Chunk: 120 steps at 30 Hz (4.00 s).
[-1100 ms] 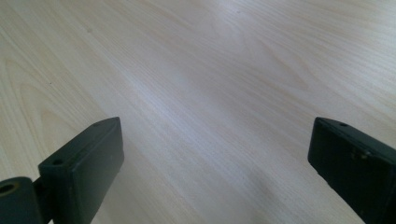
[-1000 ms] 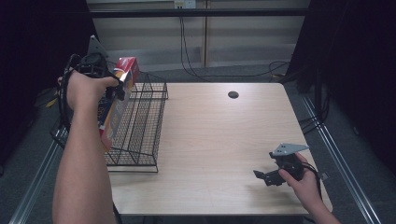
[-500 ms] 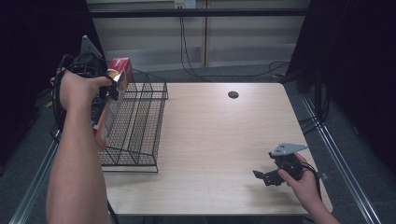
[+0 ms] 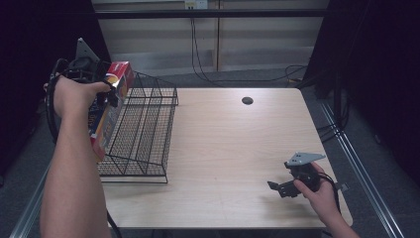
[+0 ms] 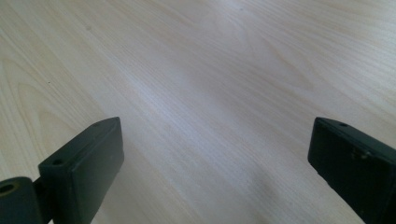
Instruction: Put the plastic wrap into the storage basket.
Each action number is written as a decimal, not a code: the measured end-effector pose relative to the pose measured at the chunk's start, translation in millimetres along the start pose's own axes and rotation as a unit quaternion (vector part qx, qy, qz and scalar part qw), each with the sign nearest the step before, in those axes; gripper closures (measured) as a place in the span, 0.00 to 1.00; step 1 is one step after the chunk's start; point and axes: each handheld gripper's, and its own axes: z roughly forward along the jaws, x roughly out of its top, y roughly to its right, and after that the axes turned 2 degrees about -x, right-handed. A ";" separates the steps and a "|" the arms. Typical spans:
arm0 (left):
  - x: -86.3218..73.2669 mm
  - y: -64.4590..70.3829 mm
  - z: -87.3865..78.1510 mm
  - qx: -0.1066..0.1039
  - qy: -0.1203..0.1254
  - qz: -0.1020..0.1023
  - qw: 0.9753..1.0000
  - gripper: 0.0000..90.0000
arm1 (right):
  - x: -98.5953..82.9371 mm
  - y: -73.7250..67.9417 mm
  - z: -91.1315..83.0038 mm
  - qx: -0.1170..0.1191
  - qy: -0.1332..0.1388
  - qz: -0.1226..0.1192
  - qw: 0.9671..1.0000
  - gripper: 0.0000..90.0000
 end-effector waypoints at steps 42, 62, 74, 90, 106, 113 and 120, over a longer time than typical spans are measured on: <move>-6.0 -24.9 49.3 0.025 -0.014 -0.032 0.999 0.48 | -0.3 -2.3 2.8 0.004 -0.004 0.005 1.000 0.04; -6.2 -24.1 56.6 0.025 -0.013 -0.035 0.999 0.47 | -0.6 -1.8 2.7 0.006 -0.002 0.002 1.000 0.04; -6.3 -30.9 50.2 0.017 0.024 -0.050 0.998 0.46 | -0.5 -2.7 4.7 0.006 -0.005 -0.002 1.000 0.04; -7.7 -5.5 35.2 -0.019 0.033 -0.033 0.999 0.40 | -0.5 -2.6 2.6 0.002 -0.005 0.003 1.000 0.04; -12.0 28.6 38.1 -0.087 0.052 -0.012 0.995 0.35 | -2.1 -0.5 -0.9 0.001 0.000 0.003 1.000 0.04; -13.3 38.7 40.4 -0.097 0.056 0.000 0.994 0.34 | -2.6 -0.8 -1.9 0.003 0.002 0.003 1.000 0.04; -14.5 50.1 45.1 -0.113 0.055 0.010 0.992 0.30 | -2.6 0.0 -2.7 0.000 0.002 0.003 1.000 0.04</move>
